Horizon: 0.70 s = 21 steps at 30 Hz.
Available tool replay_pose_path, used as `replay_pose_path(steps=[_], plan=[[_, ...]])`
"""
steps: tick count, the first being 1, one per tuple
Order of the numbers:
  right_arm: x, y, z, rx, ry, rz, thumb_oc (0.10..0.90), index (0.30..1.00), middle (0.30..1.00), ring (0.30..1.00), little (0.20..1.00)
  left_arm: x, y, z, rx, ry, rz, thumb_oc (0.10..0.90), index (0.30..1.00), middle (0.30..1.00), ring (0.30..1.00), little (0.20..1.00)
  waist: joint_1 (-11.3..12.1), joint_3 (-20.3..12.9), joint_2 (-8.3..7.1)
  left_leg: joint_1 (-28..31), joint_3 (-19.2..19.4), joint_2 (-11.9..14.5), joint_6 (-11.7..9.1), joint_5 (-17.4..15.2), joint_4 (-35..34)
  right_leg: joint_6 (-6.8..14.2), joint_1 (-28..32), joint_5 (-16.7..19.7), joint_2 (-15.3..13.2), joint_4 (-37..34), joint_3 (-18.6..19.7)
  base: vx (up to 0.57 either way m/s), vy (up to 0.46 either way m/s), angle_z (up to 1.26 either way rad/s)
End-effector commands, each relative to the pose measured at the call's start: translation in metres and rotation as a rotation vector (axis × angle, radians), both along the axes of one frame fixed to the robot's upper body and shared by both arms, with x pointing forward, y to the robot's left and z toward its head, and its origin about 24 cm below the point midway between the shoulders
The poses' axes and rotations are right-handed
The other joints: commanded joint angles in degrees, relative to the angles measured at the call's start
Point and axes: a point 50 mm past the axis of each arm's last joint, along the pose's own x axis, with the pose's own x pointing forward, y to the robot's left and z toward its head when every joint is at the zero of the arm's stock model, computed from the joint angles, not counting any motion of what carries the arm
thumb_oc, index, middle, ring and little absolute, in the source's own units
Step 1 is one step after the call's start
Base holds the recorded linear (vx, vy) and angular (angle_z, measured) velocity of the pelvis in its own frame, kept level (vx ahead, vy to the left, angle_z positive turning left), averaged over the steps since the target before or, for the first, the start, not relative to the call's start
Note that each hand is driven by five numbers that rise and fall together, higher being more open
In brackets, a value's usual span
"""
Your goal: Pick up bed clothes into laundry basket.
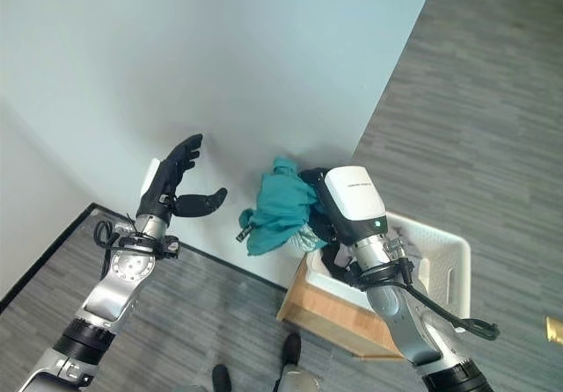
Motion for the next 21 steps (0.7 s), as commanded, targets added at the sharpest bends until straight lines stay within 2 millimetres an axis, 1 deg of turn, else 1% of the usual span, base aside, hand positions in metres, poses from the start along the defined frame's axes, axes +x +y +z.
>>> replay_pose_path(steps=[1,6,7,8,9,11,12,13,14,15,16,17,18,19,20,21], plan=[[0.008,-0.043,0.095,0.047,-0.426,-0.181,0.4,0.3,0.3,0.3,0.3,0.0,-0.016,0.048,0.017,-0.256,-0.083,0.8,0.9,0.9,0.9,0.9,0.1,-3.0,4.39,-7.4,-0.1,5.4,-4.0,3.8,-0.6,3.3,9.2,-10.8,-0.2,0.4,-0.2,-0.01,-0.075,0.29],[0.004,-0.037,0.094,0.069,-0.421,-0.142,0.4,0.3,0.3,0.3,0.3,0.0,-0.014,0.042,0.021,-0.232,-0.071,0.8,0.9,0.9,0.9,0.9,-0.1,-3.7,4.5,-6.9,-0.1,6.7,-4.9,4.5,-0.6,2.8,9.5,-11.7,0.9,0.4,0.4,-0.04,-0.073,0.04],[0.004,-0.034,0.093,0.07,-0.417,-0.118,0.4,0.3,0.3,0.3,0.3,0.001,-0.012,0.04,0.022,-0.224,-0.062,0.8,0.9,0.9,0.9,0.9,-0.4,-3.8,4.72,-6.5,-0.1,7.3,-5.0,4.6,-0.6,2.7,9.2,-11.8,1.3,0.4,1.3,-0.06,-0.071,-0.04],[0.004,-0.033,0.093,0.07,-0.417,-0.117,0.4,0.3,0.3,0.3,0.3,0.001,-0.012,0.04,0.022,-0.224,-0.061,0.8,0.9,0.9,0.9,0.9,-0.4,-3.8,4.73,-6.5,0.0,7.3,-5.0,4.6,-0.6,2.6,9.2,-11.8,1.4,0.4,1.4,-0.11,-0.07,-0.03],[0.006,-0.03,0.092,0.065,-0.401,-0.095,0.4,0.3,0.3,0.3,0.3,0.0,-0.01,0.04,0.017,-0.225,-0.056,0.8,0.9,0.9,0.9,0.9,-0.1,-3.5,4.81,-6.5,-1.2,7.2,-5.0,5.2,-0.6,2.7,8.3,-11.8,1.7,0.4,3.1,-0.12,-0.039,-0.13],[0.007,-0.029,0.092,0.059,-0.395,-0.087,0.4,0.3,0.3,0.3,0.3,0.0,-0.01,0.041,0.009,-0.229,-0.054,0.8,0.9,0.9,0.9,0.9,0.0,-3.1,4.65,-6.6,-1.5,7.1,-5.3,5.8,-0.6,2.7,8.1,-11.5,1.7,0.4,3.7,-0.19,-0.043,-0.23],[0.008,-0.029,0.094,0.058,-0.393,-0.077,0.4,0.3,0.3,0.3,0.3,0.002,-0.013,0.045,-0.017,-0.244,-0.066,0.8,0.9,0.9,0.9,0.9,-0.1,-0.9,3.05,-8.1,-1.9,6.9,-5.8,3.5,5.6,2.0,7.6,-10.3,0.3,0.4,4.5,-0.21,-0.037,-0.16],[0.008,-0.029,0.095,0.058,-0.395,-0.077,0.4,0.3,0.3,0.3,0.3,0.002,-0.013,0.045,-0.017,-0.246,-0.066,0.8,0.9,0.9,0.9,0.9,-0.1,-0.9,3.05,-8.7,-2.0,7.0,-5.8,3.3,6.3,2.0,7.3,-10.1,0.3,0.4,4.5,-0.34,-0.06,-0.2],[0.008,-0.03,0.096,0.057,-0.394,-0.071,0.4,0.3,0.3,0.3,0.3,0.003,-0.015,0.047,-0.026,-0.25,-0.072,0.8,0.9,0.9,0.9,0.9,-0.4,0.1,2.16,-10.1,-3.2,7.4,-5.9,1.2,13.6,1.5,6.6,-9.4,-0.5,0.4,4.7,-0.31,-0.045,-0.26],[0.004,-0.038,0.094,0.052,-0.377,-0.094,0.4,0.3,0.3,0.3,0.3,0.005,-0.018,0.051,-0.04,-0.258,-0.085,0.8,0.9,0.9,0.9,0.9,-1.9,1.2,0.89,-10.6,-6.4,8.6,-6.1,-2.1,25.2,0.8,5.1,-8.2,-1.4,0.4,4.7,-0.34,-0.033,-0.22],[0.002,-0.044,0.093,0.04,-0.372,-0.122,0.4,0.3,0.3,0.3,0.3,0.005,-0.018,0.051,-0.039,-0.261,-0.088,0.8,0.9,0.9,0.9,0.9,-2.9,1.3,0.7,-10.0,-6.5,9.9,-6.3,-3.0,27.9,0.8,4.8,-8.0,-1.4,0.4,4.6,-0.23,-0.009,-0.15],[0.002,-0.044,0.093,0.04,-0.372,-0.123,0.4,0.3,0.3,0.3,0.3,0.005,-0.019,0.051,-0.039,-0.262,-0.089,0.8,0.9,0.9,0.9,0.9,-2.9,1.2,0.63,-10.2,-6.6,9.8,-6.3,-2.8,27.9,0.8,4.6,-7.8,-1.5,0.4,4.6,-0.06,0.128,-0.22],[-0.007,-0.062,0.091,0.004,-0.351,-0.201,0.4,0.3,0.3,0.3,0.3,0.004,-0.02,0.05,-0.049,-0.25,-0.098,0.8,0.9,0.9,0.9,0.9,-5.3,0.3,1.58,-3.8,-4.2,10.5,-5.7,-5.8,18.4,2.1,3.0,-7.2,-0.9,0.4,5.7,-0.01,0.187,-0.24],[-0.014,-0.074,0.092,-0.007,-0.356,-0.252,0.4,0.3,0.3,0.3,0.3,0.004,-0.02,0.047,-0.053,-0.242,-0.098,0.8,0.9,0.9,0.9,0.9,-6.5,-0.4,1.92,-0.2,-1.8,9.5,-5.1,-7.5,13.5,2.9,1.8,-5.7,-1.0,0.4,6.5,-0.05,0.261,-0.26],[-0.018,-0.08,0.095,-0.015,-0.379,-0.287,0.4,0.3,0.3,0.3,0.3,0.007,-0.024,0.046,-0.051,-0.228,-0.11,0.8,0.9,0.9,0.9,0.9,-7.3,-0.7,2.1,1.4,-0.3,8.8,-5.0,-6.5,7.9,3.5,0.2,-4.1,-1.2,0.5,6.2,-0.12,0.215,-0.2],[-0.019,-0.087,0.097,-0.02,-0.389,-0.322,0.4,0.3,0.3,0.3,0.3,0.009,-0.025,0.046,-0.05,-0.229,-0.113,0.8,0.9,0.9,0.9,0.9,-7.7,-0.7,2.13,2.7,0.5,7.5,-4.7,-5.1,2.7,4.4,-1.7,-2.5,-1.6,0.8,6.6,-0.22,0.209,-0.28]])
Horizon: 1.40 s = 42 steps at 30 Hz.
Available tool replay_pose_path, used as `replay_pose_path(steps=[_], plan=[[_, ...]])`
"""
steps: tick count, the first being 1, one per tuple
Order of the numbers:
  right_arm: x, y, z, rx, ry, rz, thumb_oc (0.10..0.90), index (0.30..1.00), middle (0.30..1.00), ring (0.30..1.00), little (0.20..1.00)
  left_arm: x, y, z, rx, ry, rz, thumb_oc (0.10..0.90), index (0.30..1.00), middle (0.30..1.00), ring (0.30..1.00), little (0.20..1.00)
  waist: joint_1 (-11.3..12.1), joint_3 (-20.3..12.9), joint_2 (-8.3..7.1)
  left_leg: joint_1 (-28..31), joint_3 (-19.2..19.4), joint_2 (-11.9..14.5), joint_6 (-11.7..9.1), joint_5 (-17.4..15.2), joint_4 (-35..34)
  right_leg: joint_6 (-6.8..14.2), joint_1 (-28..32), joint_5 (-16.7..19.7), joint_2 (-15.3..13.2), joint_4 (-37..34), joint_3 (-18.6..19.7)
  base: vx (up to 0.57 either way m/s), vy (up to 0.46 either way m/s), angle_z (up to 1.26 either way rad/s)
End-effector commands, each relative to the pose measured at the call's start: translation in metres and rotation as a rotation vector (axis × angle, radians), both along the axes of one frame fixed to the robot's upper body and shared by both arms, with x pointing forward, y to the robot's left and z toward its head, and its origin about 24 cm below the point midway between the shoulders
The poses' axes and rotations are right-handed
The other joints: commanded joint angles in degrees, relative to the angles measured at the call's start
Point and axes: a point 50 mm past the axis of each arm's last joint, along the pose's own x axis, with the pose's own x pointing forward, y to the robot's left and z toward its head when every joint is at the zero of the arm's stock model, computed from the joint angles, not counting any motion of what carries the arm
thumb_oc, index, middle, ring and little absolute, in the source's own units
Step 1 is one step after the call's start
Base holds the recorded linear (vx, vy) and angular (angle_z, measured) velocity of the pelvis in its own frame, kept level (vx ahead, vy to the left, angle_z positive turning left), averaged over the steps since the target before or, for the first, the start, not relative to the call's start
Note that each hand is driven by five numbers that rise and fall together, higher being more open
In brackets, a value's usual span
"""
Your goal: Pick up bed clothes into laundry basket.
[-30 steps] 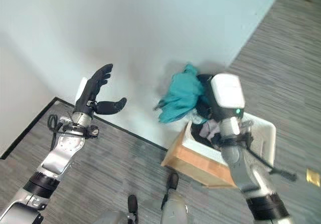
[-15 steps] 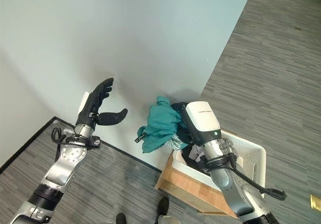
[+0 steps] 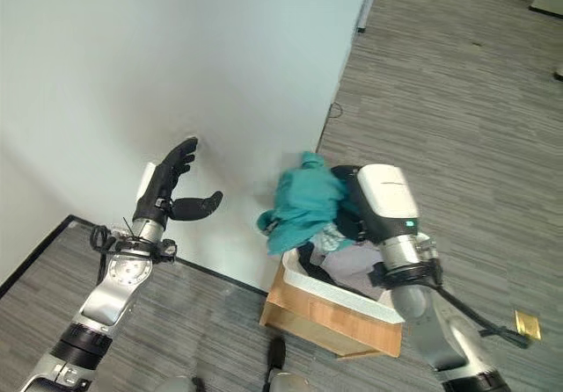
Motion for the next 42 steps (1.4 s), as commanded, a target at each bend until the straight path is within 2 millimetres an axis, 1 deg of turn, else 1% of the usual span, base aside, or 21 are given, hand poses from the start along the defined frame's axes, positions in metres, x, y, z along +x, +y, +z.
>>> replay_pose_path(steps=[1,3,4,5,6,8,9,10,11,12,13,15,16,17,18,21,24,26,31,34,42], plan=[[-0.004,-0.012,0.066,-0.107,-0.297,-0.049,0.4,0.3,0.3,0.3,0.3,0.014,-0.034,0.054,-0.015,-0.237,-0.161,0.8,0.9,0.9,0.9,0.9,-3.7,-1.4,3.29,3.0,3.0,-2.4,4.9,0.4,-8.9,7.1,-3.3,-2.3,-3.5,2.0,-0.3,-0.28,0.181,-0.32],[-0.003,-0.023,0.064,-0.121,-0.278,-0.107,0.4,0.3,0.3,0.3,0.3,0.015,-0.038,0.054,-0.005,-0.24,-0.175,0.8,0.9,0.9,0.9,0.9,-4.8,-0.2,2.61,1.2,3.3,-3.9,5.5,0.0,-8.9,9.1,-7.7,-0.9,-4.0,6.2,1.3,-0.34,0.133,-0.2],[-0.002,-0.024,0.062,-0.128,-0.267,-0.116,0.4,0.3,0.3,0.3,0.3,0.015,-0.04,0.054,-0.005,-0.241,-0.183,0.8,0.9,0.9,0.9,0.9,-4.9,0.8,2.91,0.9,3.6,-3.8,5.9,0.3,-8.9,10.0,-9.2,-1.3,-3.8,8.8,1.9,-0.47,0.107,-0.16],[0.002,-0.022,0.062,-0.141,-0.265,-0.115,0.4,0.3,0.3,0.3,0.3,0.015,-0.039,0.054,-0.004,-0.239,-0.18,0.8,0.9,0.9,0.9,0.9,-4.0,2.1,3.41,-0.2,4.5,-3.4,6.7,1.8,-8.9,9.7,-10.1,-4.2,-3.7,14.2,2.5,-0.43,0.076,-0.28],[0.004,-0.019,0.062,-0.144,-0.261,-0.1,0.4,0.3,0.3,0.3,0.3,0.015,-0.038,0.054,-0.005,-0.237,-0.181,0.8,0.9,0.9,0.9,0.9,-3.3,2.6,3.49,-0.5,4.6,-3.3,7.1,2.2,-8.9,8.7,-10.1,-5.6,-3.8,17.2,2.9,-0.34,0.037,-0.51],[0.004,-0.019,0.062,-0.144,-0.262,-0.099,0.4,0.3,0.3,0.3,0.3,0.015,-0.037,0.054,-0.004,-0.238,-0.18,0.8,0.9,0.9,0.9,0.9,-3.2,2.6,3.27,-0.6,4.8,-3.4,7.1,2.5,-8.9,8.6,-10.5,-5.6,-3.8,17.6,3.2,-0.13,-0.006,-0.71],[0.011,-0.012,0.058,-0.139,-0.239,-0.063,0.4,0.3,0.3,0.3,0.3,0.013,-0.035,0.052,0.005,-0.227,-0.184,0.8,0.9,0.9,0.9,0.9,-1.7,2.4,3.74,-1.3,5.2,-3.3,7.9,2.9,-8.9,6.9,-8.5,-9.5,-4.4,22.0,3.9,-0.2,-0.023,-0.45],[0.015,-0.009,0.055,-0.133,-0.221,-0.051,0.4,0.3,0.3,0.3,0.3,0.012,-0.032,0.049,0.011,-0.213,-0.183,0.8,0.9,0.9,0.9,0.9,-0.7,2.1,3.88,-1.7,5.5,-3.2,8.1,3.2,-8.9,6.3,-7.6,-10.3,-5.1,23.9,3.6,-0.23,-0.069,-0.34],[0.021,-0.008,0.053,-0.152,-0.208,-0.05,0.4,0.3,0.3,0.3,0.3,0.01,-0.027,0.045,0.013,-0.2,-0.168,0.8,0.9,0.9,0.9,0.9,0.8,1.6,3.52,-2.3,6.1,-3.1,7.9,3.7,-8.9,6.4,-5.3,-10.9,-6.8,22.1,1.9,-0.1,-0.138,-0.48],[0.021,-0.011,0.052,-0.142,-0.179,-0.062,0.4,0.3,0.3,0.3,0.3,0.009,-0.028,0.044,0.02,-0.193,-0.184,0.8,0.9,0.9,0.9,0.9,1.7,0.8,3.11,-2.9,5.3,-3.3,7.7,3.9,-8.9,5.7,-2.5,-12.3,-7.0,18.5,0.9,-0.04,-0.233,-0.7],[0.019,-0.015,0.053,-0.131,-0.191,-0.088,0.4,0.3,0.3,0.3,0.3,0.008,-0.026,0.045,0.014,-0.197,-0.185,0.8,0.9,0.9,0.9,0.9,2.4,-0.5,2.3,-3.3,5.2,-3.6,7.3,3.7,-8.9,6.0,0.2,-13.0,-6.6,14.5,0.7,0.01,-0.219,-0.42],[0.019,-0.021,0.053,-0.123,-0.193,-0.117,0.4,0.3,0.3,0.3,0.3,0.007,-0.018,0.042,0.003,-0.184,-0.161,0.8,0.9,0.9,0.9,0.9,3.6,-2.3,1.97,-3.4,6.1,-3.2,6.5,4.1,-8.9,7.5,3.4,-11.1,-7.5,6.7,-1.8,0.01,-0.16,0.1],[0.019,-0.021,0.054,-0.123,-0.193,-0.116,0.4,0.3,0.3,0.3,0.3,0.007,-0.018,0.042,0.003,-0.185,-0.161,0.8,0.9,0.9,0.9,0.9,3.6,-2.3,1.97,-3.6,6.2,-3.1,6.5,4.4,-8.9,7.4,3.4,-10.8,-7.4,6.5,-1.8,0.02,-0.213,0.05],[0.024,-0.021,0.058,-0.148,-0.188,-0.111,0.4,0.3,0.3,0.3,0.3,0.004,-0.011,0.038,0.001,-0.174,-0.138,0.8,0.9,0.9,0.9,0.9,4.2,-3.5,2.04,-3.3,7.4,-1.8,5.6,4.4,-8.9,8.0,5.1,-8.8,-7.2,2.4,-1.6,0.0,-0.202,-0.03],[0.027,-0.018,0.06,-0.157,-0.187,-0.094,0.4,0.3,0.3,0.3,0.3,0.003,-0.01,0.038,0.005,-0.172,-0.135,0.8,0.9,0.9,0.9,0.9,4.5,-3.9,1.92,-3.6,7.6,-1.3,5.3,5.1,-8.9,7.7,5.4,-8.1,-7.0,1.2,-1.8,0.01,-0.249,-0.1],[0.03,-0.01,0.068,-0.218,-0.186,-0.052,0.4,0.3,0.3,0.3,0.3,0.002,-0.011,0.035,0.008,-0.165,-0.14,0.8,0.9,0.9,0.9,0.9,5.1,-4.4,1.66,-4.1,7.3,-0.1,4.4,6.5,-8.9,7.4,6.8,-9.1,-6.3,0.3,-3.2,-0.01,-0.136,-0.02],[0.031,-0.015,0.074,-0.281,-0.176,-0.067,0.4,0.3,0.3,0.3,0.3,0.003,-0.017,0.034,0.003,-0.16,-0.155,0.8,0.9,0.9,0.9,0.9,5.0,-4.3,1.94,-4.8,6.8,1.0,3.4,7.6,-8.9,7.3,7.6,-10.0,-5.9,0.3,-5.3,0.01,-0.096,0.06],[0.032,-0.014,0.083,-0.318,-0.187,-0.067,0.4,0.3,0.3,0.3,0.3,0.004,-0.021,0.035,0.005,-0.158,-0.172,0.8,0.9,0.9,0.9,0.9,4.7,-4.0,2.11,-5.6,6.6,1.5,3.0,8.2,-8.9,7.3,7.5,-10.1,-5.7,0.3,-6.3,0.01,-0.042,0.13],[0.03,-0.015,0.091,-0.363,-0.208,-0.077,0.4,0.3,0.3,0.3,0.3,0.009,-0.032,0.039,0.013,-0.171,-0.2,0.8,0.9,0.9,0.9,0.9,3.5,-2.4,2.32,-7.0,6.6,2.0,2.6,8.8,-8.9,7.5,6.0,-9.3,-5.8,0.3,-7.4,-0.02,-0.011,0.14],[0.034,-0.015,0.107,-0.419,-0.257,-0.103,0.4,0.3,0.3,0.3,0.3,0.017,-0.042,0.054,0.029,-0.225,-0.218,0.8,0.9,0.9,0.9,0.9,2.5,1.3,2.24,-9.9,7.6,2.4,2.3,9.3,-8.9,8.1,1.9,-7.7,-6.3,0.3,-6.6,-0.17,0.013,0.13],[0.049,-0.022,0.131,-0.466,-0.343,-0.174,0.4,0.3,0.3,0.3,0.3,0.032,-0.069,0.081,0.027,-0.314,-0.25,0.8,0.9,0.9,0.9,0.9,2.4,5.9,1.05,-13.9,11.4,3.5,1.9,10.9,-8.9,8.1,-5.5,-4.7,-6.5,0.3,-5.3,-0.11,0.009,-0.17]])
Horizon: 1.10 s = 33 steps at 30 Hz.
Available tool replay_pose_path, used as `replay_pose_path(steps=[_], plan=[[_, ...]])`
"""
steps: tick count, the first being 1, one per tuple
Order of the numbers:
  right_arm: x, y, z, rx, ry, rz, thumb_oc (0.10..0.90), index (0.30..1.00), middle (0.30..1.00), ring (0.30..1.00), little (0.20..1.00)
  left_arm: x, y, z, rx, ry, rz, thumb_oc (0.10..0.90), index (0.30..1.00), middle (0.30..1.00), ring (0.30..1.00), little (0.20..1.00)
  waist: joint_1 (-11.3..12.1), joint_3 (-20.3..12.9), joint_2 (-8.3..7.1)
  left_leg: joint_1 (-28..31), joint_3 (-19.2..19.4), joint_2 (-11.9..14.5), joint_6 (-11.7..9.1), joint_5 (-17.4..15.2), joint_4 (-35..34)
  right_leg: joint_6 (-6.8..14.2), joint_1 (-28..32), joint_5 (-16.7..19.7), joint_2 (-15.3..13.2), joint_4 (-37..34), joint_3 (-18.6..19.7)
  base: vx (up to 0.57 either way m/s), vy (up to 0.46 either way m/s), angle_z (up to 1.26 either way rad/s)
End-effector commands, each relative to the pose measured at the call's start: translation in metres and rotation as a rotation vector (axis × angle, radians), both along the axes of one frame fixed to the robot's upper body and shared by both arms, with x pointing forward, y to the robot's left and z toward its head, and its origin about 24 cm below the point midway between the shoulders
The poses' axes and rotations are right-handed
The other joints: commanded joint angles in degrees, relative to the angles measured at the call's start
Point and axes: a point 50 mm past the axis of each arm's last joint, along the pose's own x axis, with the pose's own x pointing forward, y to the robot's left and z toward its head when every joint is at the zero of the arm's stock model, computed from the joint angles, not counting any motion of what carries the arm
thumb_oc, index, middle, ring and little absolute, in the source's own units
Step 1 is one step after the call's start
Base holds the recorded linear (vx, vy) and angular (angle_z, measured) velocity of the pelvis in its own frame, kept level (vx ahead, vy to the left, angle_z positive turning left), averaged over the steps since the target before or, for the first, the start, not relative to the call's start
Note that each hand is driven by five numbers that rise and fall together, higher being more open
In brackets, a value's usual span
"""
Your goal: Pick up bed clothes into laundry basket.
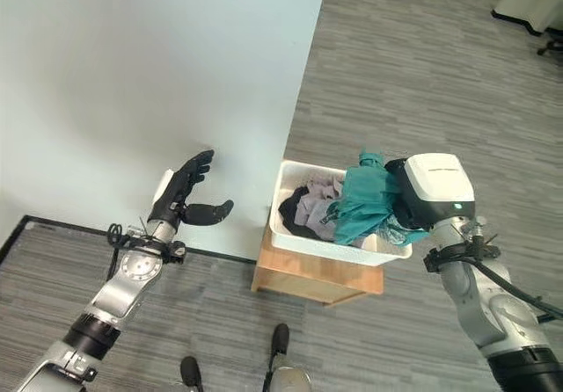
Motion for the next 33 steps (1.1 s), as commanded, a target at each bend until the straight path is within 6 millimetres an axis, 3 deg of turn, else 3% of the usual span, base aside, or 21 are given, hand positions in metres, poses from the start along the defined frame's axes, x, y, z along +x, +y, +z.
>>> replay_pose_path(steps=[1,5,9,14,21,31,32,33], plan=[[0.008,-0.001,0.138,-0.209,-0.516,-0.012,0.4,0.3,0.3,0.3,0.3,0.01,-0.051,0.09,-0.062,-0.383,-0.169,0.8,0.9,0.9,0.9,0.9,1.6,6.3,4.69,-5.9,0.8,6.6,-2.6,2.6,-3.2,4.4,2.2,-10.3,-3.3,0.3,-3.1,-0.03,0.03,-0.25],[0.021,0.006,0.155,-0.294,-0.538,-0.009,0.4,0.3,0.3,0.3,0.3,0.016,-0.061,0.102,-0.045,-0.42,-0.176,0.8,0.9,0.9,0.9,0.9,2.4,8.3,4.02,-6.8,2.4,7.5,-3.1,3.5,-3.2,4.5,0.0,-9.5,-3.2,0.3,-3.1,-0.06,0.008,-0.3],[0.029,0.017,0.186,-0.392,-0.613,0.003,0.4,0.3,0.3,0.3,0.3,0.021,-0.068,0.113,-0.042,-0.453,-0.18,0.8,0.9,0.9,0.9,0.9,2.8,10.3,3.64,-7.9,3.3,8.0,-3.8,4.3,-3.2,4.6,-1.1,-8.7,-3.7,0.3,-4.3,-0.04,-0.001,-0.13],[0.032,0.033,0.198,-0.49,-0.621,0.049,0.4,0.3,0.3,0.3,0.3,0.02,-0.072,0.114,-0.049,-0.459,-0.2,0.8,0.9,0.9,0.9,0.9,2.7,11.5,3.76,-9.5,3.4,8.1,-4.3,5.0,-3.2,5.1,-1.9,-8.1,-4.7,0.3,-6.5,0.0,0.005,0.05],[0.038,0.061,0.192,-0.473,-0.613,0.159,0.4,0.3,0.3,0.3,0.3,0.022,-0.071,0.116,-0.068,-0.456,-0.176,0.8,0.9,0.9,0.9,0.9,3.2,12.8,4.28,-10.5,2.7,7.6,-4.2,5.0,-3.2,5.2,-2.1,-7.7,-5.3,0.3,-6.9,0.01,0.001,0.05],[0.049,0.046,0.168,-0.505,-0.5,0.075,0.4,0.3,0.3,0.3,0.3,0.025,-0.067,0.122,-0.05,-0.476,-0.145,0.8,0.9,0.9,0.9,0.9,3.1,15.9,5.3,-11.2,2.3,6.8,-4.0,5.4,-3.2,5.2,-2.6,-7.3,-5.6,0.3,-6.5,0.0,-0.01,0.06],[0.049,0.046,0.168,-0.505,-0.5,0.075,0.45,0.375,0.375,0.375,0.375,0.025,-0.067,0.123,-0.051,-0.476,-0.145,0.8,0.9,0.9,0.9,0.9,3.1,15.9,5.3,-11.2,2.3,6.8,-4.0,5.4,-3.2,5.2,-2.6,-7.3,-5.6,0.3,-6.5,-0.02,0.012,-0.03],[0.052,0.044,0.162,-0.502,-0.481,0.053,0.8,0.9,0.9,0.9,0.9,0.026,-0.066,0.123,-0.051,-0.476,-0.136,0.8,0.9,0.9,0.9,0.9,3.0,16.4,5.69,-11.4,2.4,6.8,-4.0,5.4,-3.2,5.3,-2.9,-7.3,-5.8,0.3,-6.3,0.0,0.0,0.0]])
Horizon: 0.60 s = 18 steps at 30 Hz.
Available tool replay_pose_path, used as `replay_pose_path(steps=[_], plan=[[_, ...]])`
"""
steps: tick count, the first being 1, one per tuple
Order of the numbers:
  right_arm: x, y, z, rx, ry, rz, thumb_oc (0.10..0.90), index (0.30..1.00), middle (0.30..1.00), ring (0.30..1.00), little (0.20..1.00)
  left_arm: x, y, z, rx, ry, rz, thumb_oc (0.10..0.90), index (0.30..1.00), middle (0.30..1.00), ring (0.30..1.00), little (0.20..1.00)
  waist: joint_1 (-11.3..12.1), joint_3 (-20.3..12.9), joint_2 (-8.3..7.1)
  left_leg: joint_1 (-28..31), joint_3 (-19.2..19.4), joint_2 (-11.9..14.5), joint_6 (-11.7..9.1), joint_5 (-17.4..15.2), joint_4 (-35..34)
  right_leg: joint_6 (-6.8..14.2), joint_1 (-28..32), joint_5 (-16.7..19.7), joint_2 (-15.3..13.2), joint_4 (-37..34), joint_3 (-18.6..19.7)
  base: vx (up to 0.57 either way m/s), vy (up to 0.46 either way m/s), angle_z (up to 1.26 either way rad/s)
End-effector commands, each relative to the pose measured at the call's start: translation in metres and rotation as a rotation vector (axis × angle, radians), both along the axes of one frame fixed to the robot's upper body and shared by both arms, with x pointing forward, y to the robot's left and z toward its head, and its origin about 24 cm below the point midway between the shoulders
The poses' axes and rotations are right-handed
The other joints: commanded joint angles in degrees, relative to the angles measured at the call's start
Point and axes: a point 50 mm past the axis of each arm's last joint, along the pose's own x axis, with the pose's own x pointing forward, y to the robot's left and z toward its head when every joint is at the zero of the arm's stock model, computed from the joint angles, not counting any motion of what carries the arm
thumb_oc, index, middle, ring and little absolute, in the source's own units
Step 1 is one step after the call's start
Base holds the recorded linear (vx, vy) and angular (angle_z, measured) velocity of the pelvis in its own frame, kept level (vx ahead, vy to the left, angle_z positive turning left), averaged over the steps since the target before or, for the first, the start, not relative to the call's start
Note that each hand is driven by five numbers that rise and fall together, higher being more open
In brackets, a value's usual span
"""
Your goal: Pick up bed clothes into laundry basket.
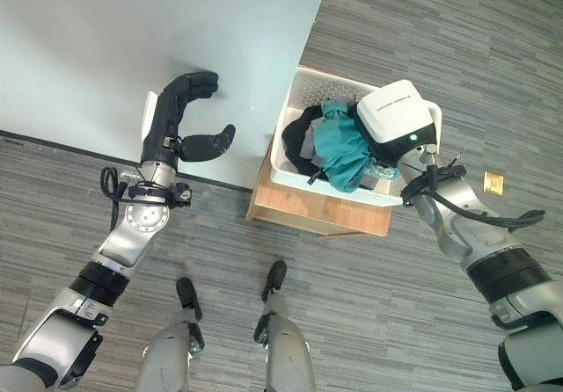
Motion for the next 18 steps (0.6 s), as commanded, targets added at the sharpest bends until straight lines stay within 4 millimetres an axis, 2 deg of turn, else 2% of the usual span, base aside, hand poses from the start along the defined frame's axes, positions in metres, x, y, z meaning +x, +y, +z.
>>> replay_pose_path(steps=[1,3,8,13,16,17,18], plan=[[-0.011,0.001,0.102,-0.071,-0.359,-0.02,0.8,0.9,0.9,0.9,0.9,-0.002,-0.05,0.042,0.049,-0.142,-0.166,0.8,0.9,0.9,0.9,0.9,-1.6,3.7,6.34,-2.1,1.1,4.6,-2.6,3.3,-6.3,8.5,2.4,-8.3,-5.4,0.1,-0.8,0.0,0.0,0.0],[-0.007,0.001,0.097,-0.04,-0.363,-0.034,0.8,0.9,0.9,0.9,0.9,0.0,-0.05,0.043,0.047,-0.143,-0.154,0.8,0.9,0.9,0.9,0.9,-1.8,4.1,6.88,-2.1,1.0,4.5,-2.5,3.2,-6.3,8.5,2.1,-8.2,-5.5,0.1,-0.3,0.0,0.0,0.0],[-0.006,0.003,0.092,0.026,-0.377,-0.02,0.8,0.9,0.9,0.9,0.9,0.001,-0.047,0.043,0.034,-0.144,-0.133,0.8,0.9,0.9,0.9,0.9,-2.2,3.6,7.09,-1.7,0.8,4.1,-2.3,2.8,-6.3,8.5,2.4,-8.4,-5.5,0.1,0.0,0.01,-0.002,-0.01],[-0.009,0.0,0.085,0.072,-0.378,-0.018,0.8,0.9,0.9,0.9,0.9,0.0,-0.039,0.032,0.017,-0.105,-0.119,0.8,0.9,0.9,0.9,0.9,-2.3,1.1,7.49,-0.6,0.3,3.9,-2.0,2.2,-6.3,8.3,3.8,-9.1,-5.4,0.1,0.1,0.05,-0.026,-0.1],[-0.018,0.005,0.088,0.088,-0.401,0.025,0.8,0.9,0.9,0.9,0.9,-0.002,-0.031,0.025,0.007,-0.083,-0.107,0.8,0.9,0.9,0.9,0.9,-2.5,-0.6,7.75,0.5,0.1,3.7,-1.9,1.7,-6.3,8.2,5.3,-9.8,-5.3,0.1,0.0,0.03,-0.025,-0.09],[-0.028,0.017,0.092,0.132,-0.441,0.102,0.8,0.9,0.9,0.9,0.9,-0.004,-0.024,0.023,-0.011,-0.081,-0.092,0.8,0.9,0.9,0.9,0.9,-3.0,-1.5,7.94,0.9,0.8,3.5,-1.1,2.4,-6.3,7.5,5.7,-9.3,-5.2,0.1,-0.5,0.05,-0.025,-0.04],[-0.035,0.018,0.088,0.157,-0.447,0.118,0.8,0.9,0.9,0.9,0.9,-0.006,-0.022,0.02,-0.012,-0.073,-0.091,0.8,0.9,0.9,0.9,0.9,-2.8,-2.4,8.0,1.9,-0.3,3.4,-1.5,1.0,-6.3,8.0,6.8,-10.5,-5.1,0.1,0.0,-0.01,-0.038,0.0]])
